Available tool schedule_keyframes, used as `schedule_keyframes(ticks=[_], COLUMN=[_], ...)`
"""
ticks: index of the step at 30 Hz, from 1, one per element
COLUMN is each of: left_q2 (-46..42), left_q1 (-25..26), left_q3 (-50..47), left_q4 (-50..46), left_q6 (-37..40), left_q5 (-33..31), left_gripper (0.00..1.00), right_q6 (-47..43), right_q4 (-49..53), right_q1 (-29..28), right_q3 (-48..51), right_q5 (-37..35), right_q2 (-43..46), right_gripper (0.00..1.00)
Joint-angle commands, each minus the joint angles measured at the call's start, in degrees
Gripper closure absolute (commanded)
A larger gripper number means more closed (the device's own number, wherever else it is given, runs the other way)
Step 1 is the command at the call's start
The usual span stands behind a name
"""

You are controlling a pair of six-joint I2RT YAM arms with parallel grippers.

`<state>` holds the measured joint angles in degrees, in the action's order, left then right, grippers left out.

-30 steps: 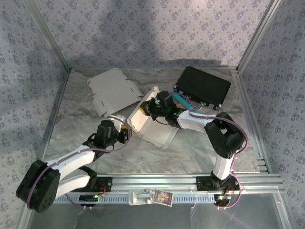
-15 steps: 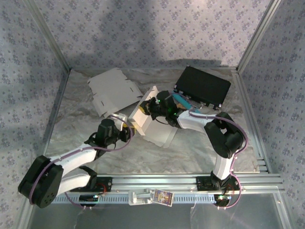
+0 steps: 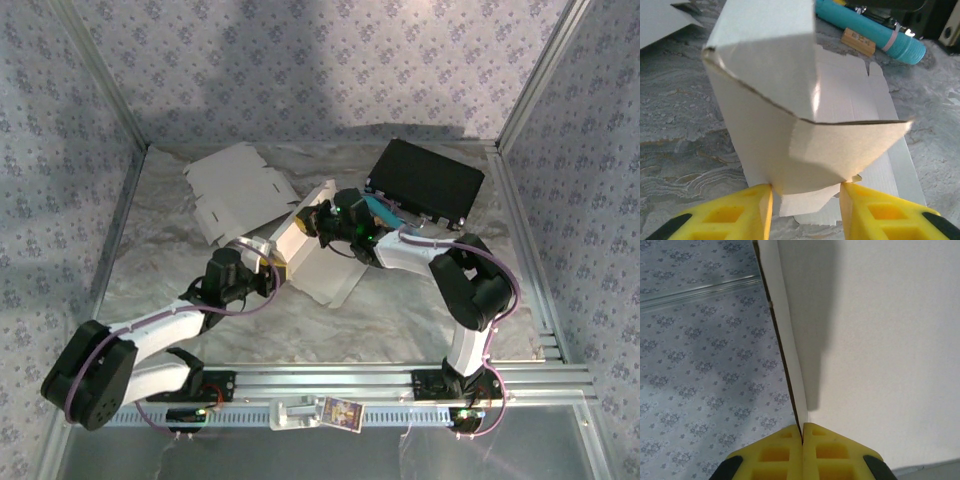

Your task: Fold the paper box

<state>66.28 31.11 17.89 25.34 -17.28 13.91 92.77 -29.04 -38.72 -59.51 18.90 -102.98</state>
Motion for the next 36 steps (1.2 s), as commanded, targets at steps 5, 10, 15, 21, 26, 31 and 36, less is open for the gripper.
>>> schedule_keyframes(ticks=[5, 10, 15, 21, 26, 31, 36], left_q2=[4.58, 4.83, 5.21, 7.31, 7.91, 8.84, 9.95], left_q1=[-0.35, -0.27, -0.1, 0.48, 0.65, 0.93, 2.26], left_q3=[4.25, 4.17, 4.35, 5.55, 6.44, 7.1, 8.0], left_q4=[2.51, 1.99, 1.97, 2.62, 3.24, 4.55, 5.42], left_q6=[1.1, 1.54, 1.33, 0.95, 0.51, -0.67, -0.92], left_q5=[-0.51, -2.43, -3.34, -4.54, -7.1, -7.03, -8.32], left_gripper=[0.64, 0.66, 0.65, 0.63, 0.63, 0.62, 0.58], right_q6=[1.61, 2.08, 2.1, 2.48, 3.11, 3.71, 4.58], right_q4=[-5.85, -16.57, -21.46, -24.62, -25.11, -25.01, -25.4], right_q1=[-0.6, -0.45, -0.45, -0.81, -0.88, -1.01, -1.17], right_q3=[3.52, 9.16, 12.04, 13.19, 13.54, 13.64, 13.45], right_q5=[0.35, -0.04, -0.46, -0.08, 0.0, -0.3, -0.78], right_q2=[-0.64, -1.66, -2.5, -4.58, -5.3, -5.48, -5.74], right_gripper=[1.0, 1.0, 1.0, 1.0, 1.0, 1.0, 1.0])
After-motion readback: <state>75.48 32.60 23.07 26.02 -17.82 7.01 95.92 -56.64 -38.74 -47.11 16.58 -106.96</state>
